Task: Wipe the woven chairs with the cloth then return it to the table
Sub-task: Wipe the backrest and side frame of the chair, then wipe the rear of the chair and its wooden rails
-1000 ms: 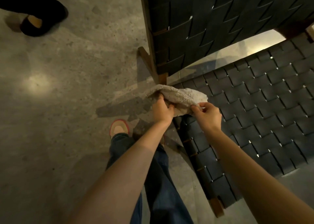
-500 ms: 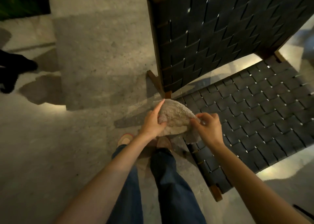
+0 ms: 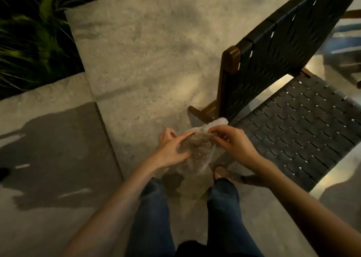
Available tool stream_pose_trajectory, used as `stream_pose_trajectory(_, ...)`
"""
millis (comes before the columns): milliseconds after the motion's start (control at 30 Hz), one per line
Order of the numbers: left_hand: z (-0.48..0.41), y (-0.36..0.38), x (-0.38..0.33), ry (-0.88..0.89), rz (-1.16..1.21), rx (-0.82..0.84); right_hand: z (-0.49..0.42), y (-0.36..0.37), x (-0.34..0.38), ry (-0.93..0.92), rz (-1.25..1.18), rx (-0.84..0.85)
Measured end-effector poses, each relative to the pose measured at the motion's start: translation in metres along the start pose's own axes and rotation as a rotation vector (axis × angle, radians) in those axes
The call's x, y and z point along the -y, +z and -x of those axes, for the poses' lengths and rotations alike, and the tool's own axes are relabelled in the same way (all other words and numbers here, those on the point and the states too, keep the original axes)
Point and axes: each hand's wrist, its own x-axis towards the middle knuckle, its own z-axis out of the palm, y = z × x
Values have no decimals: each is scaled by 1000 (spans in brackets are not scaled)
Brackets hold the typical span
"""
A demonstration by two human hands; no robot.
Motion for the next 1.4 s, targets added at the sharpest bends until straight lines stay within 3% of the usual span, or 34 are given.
stream_pose_trajectory(100, 26, -66, 10, 104, -41, -65, -15, 6, 57, -102, 59, 8)
stream_pose_trajectory(233, 29, -126, 2, 181, -125, 12, -33, 5, 111, -117, 52, -83)
stream_pose_trajectory(433, -14, -180, -9, 291, -157, -67, -63, -13, 129, 62, 16, -258)
stream_pose_trajectory(600, -66, -216, -32, 412, -93, 240, -97, -33, 130, 184, -122, -391)
stream_pose_trajectory(733, -117, -251, -59, 491, -134, 244, -134, -55, 135, 242, -237, -437)
stream_pose_trajectory(867, -170, -298, -93, 495, -333, 293, -161, -76, 137, 353, -318, -513)
stream_pose_trajectory(967, -205, -328, -122, 606, -554, 277, -175, -87, 137, 449, -328, -546)
stream_pose_trajectory(1267, -270, -319, -193, 964, -713, 469, -183, -88, 144, 739, -520, -841)
stream_pose_trajectory(1400, -291, -303, -208, 1077, -750, 608, -192, -66, 149, 980, -465, -1039)
